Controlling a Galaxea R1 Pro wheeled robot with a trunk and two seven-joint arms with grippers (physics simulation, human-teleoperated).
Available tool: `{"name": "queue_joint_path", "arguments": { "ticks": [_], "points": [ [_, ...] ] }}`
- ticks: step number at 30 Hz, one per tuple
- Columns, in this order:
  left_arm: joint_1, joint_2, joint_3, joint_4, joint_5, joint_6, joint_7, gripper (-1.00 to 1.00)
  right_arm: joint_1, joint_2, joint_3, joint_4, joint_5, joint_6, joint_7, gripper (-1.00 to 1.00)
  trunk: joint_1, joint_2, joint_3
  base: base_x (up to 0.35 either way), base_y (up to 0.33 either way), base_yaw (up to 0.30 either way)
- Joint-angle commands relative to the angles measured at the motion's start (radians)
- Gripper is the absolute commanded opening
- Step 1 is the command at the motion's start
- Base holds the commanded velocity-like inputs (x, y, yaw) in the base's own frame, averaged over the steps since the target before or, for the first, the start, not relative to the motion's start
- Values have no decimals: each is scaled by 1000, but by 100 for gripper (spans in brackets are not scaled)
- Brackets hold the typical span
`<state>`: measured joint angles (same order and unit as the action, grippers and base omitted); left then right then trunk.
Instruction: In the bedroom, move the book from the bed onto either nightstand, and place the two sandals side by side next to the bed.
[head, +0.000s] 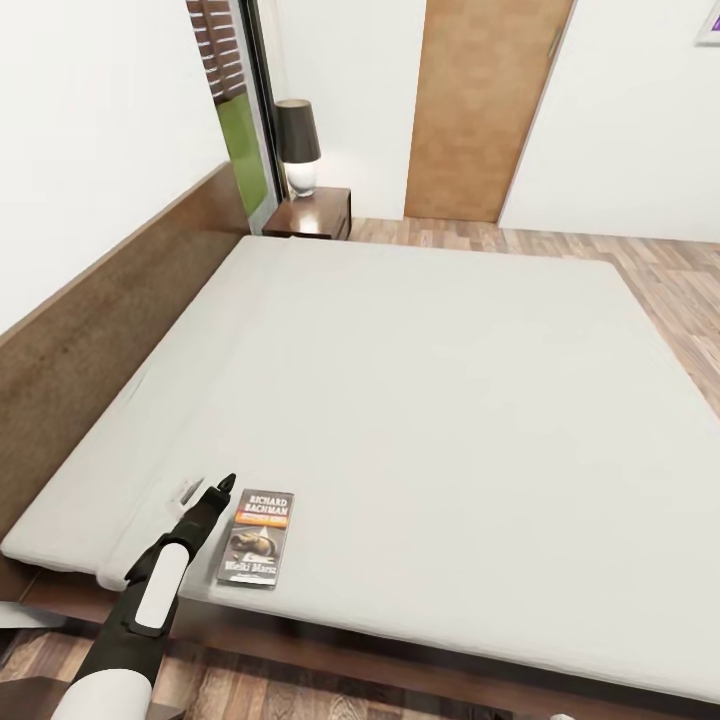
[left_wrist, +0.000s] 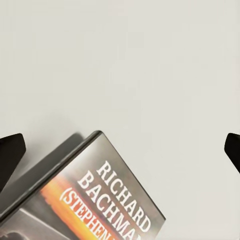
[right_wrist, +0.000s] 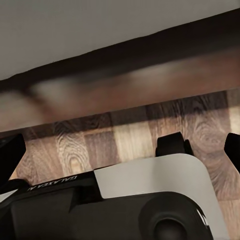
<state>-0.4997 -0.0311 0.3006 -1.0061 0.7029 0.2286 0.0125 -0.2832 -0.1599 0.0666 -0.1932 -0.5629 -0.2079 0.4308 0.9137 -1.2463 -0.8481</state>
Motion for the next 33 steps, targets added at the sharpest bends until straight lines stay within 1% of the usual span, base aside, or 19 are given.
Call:
{"name": "queue_joint_path", "arguments": {
  "ticks": [1, 20, 24, 25, 26, 27, 28, 29, 30, 31, 32, 33],
  "points": [
    [0, -1, 3, -2, 10, 8, 1, 100, -1, -1, 7, 1, -9, -4, 3, 100, 4, -8, -4, 0, 0, 0],
    [0, -1, 3, -2, 10, 8, 2, 100, -1, 0, 7, 3, -9, -4, 3, 100, 77, -141, -63, 0, 0, 0],
    [0, -1, 3, -2, 10, 8, 2, 100, -1, -1, 8, -1, -9, -3, 10, 100, 77, -141, -63, 0, 0, 0],
    [0, -1, 3, -2, 10, 8, 2, 100, -1, -1, 8, -2, -9, -3, 28, 100, 77, -141, -63, 0, 0, 0],
    [0, -1, 3, -2, 10, 8, 2, 100, -1, -2, 9, -3, -8, -3, 68, 100, 77, -141, -63, 0, 0, 0],
    [0, -1, 3, -2, 10, 8, 2, 100, -1, -2, 9, -3, -8, -2, 131, 100, 77, -141, -63, 0, 0, 0],
    [0, -1, 3, -2, 10, 8, 2, 100, -1, -2, 10, -2, -6, -2, 171, 100, 77, -141, -63, 0, 0, 0],
    [0, -2, 3, -2, 10, 8, 2, 100, -1, -2, 14, -1, 3, -2, 262, 100, 77, -141, -63, 0, 0, 0],
    [0, -2, 2, -2, 10, 8, 1, 100, -1, -3, 27, 2, 32, 1, 404, 100, 77, -141, -63, 0, 0, 0],
    [0, -2, 2, -2, 10, 8, 1, 100, -1, -3, 33, 3, 55, 3, 478, 100, 77, -141, -63, 0, 0, 0],
    [0, -2, 2, -1, 10, 8, 1, 100, -1, -3, 37, 5, 78, 5, 527, 100, 77, -141, -63, 0, 0, 0],
    [0, -2, 2, -1, 10, 8, 1, 100, -1, -3, 39, 5, 95, 6, 559, 100, 77, -141, -63, 0, 0, 0]
  ]
}}
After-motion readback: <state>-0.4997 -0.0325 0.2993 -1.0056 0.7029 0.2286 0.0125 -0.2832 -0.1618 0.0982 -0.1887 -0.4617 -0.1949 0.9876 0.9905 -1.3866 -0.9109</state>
